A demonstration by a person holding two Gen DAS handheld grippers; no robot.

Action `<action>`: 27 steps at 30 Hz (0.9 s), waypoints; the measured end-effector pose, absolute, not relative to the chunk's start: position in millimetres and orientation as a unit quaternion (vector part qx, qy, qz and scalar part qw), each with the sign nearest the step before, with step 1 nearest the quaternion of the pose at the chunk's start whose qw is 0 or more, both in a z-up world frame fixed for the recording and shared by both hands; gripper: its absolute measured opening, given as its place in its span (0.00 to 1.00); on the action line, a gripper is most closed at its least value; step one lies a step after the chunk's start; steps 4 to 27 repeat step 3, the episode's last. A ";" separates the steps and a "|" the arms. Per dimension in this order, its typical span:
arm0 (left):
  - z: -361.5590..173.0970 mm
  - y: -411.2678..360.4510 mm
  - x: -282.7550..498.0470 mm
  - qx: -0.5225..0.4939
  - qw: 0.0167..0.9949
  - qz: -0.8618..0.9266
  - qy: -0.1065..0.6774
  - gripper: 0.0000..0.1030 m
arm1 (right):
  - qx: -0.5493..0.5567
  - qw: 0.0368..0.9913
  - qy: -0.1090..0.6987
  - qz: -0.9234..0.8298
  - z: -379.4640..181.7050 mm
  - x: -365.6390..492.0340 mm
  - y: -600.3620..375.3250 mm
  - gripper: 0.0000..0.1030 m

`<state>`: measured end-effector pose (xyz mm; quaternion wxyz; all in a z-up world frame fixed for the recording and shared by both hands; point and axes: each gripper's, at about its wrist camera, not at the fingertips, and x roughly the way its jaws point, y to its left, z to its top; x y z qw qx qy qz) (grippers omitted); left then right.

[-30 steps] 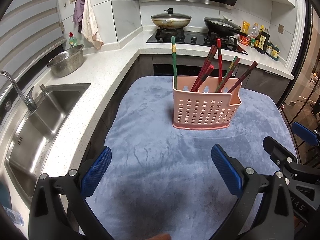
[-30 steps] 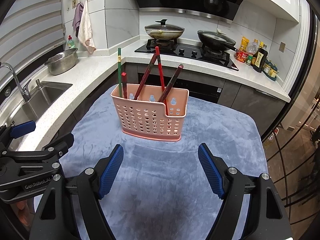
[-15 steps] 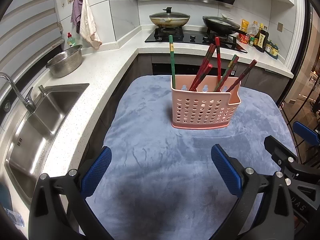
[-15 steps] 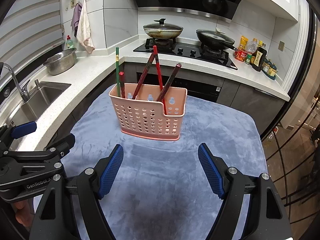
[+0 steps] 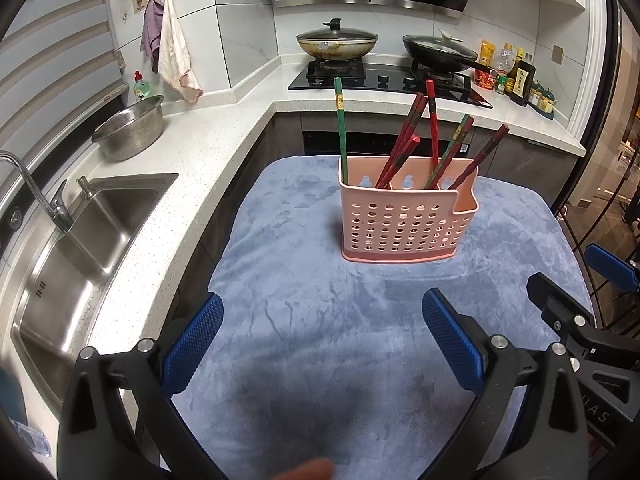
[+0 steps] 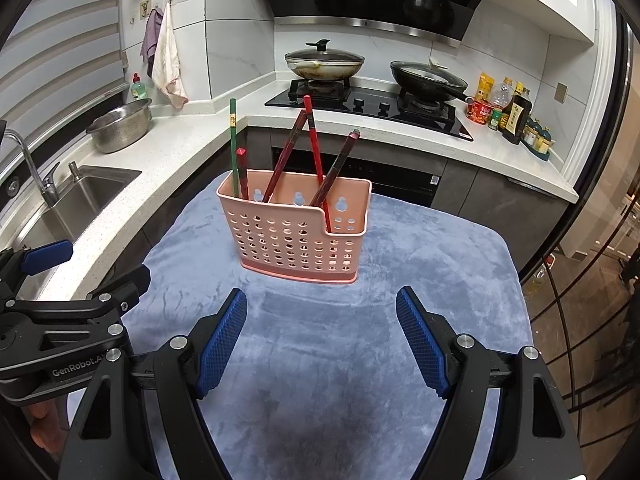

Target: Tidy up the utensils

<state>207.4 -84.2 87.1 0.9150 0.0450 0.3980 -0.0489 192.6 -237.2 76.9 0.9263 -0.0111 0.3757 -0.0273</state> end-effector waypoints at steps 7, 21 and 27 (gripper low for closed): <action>87.6 -83.8 208.0 0.044 0.914 -0.052 0.399 0.93 | -0.008 0.927 0.375 -0.029 77.0 191.6 -237.2 0.73; 87.6 -83.8 208.0 0.044 0.914 -0.052 0.399 0.93 | -0.008 0.927 0.375 -0.029 77.0 191.6 -237.2 0.73; 87.6 -83.8 208.0 0.044 0.914 -0.052 0.399 0.93 | -0.008 0.927 0.375 -0.029 77.0 191.6 -237.2 0.73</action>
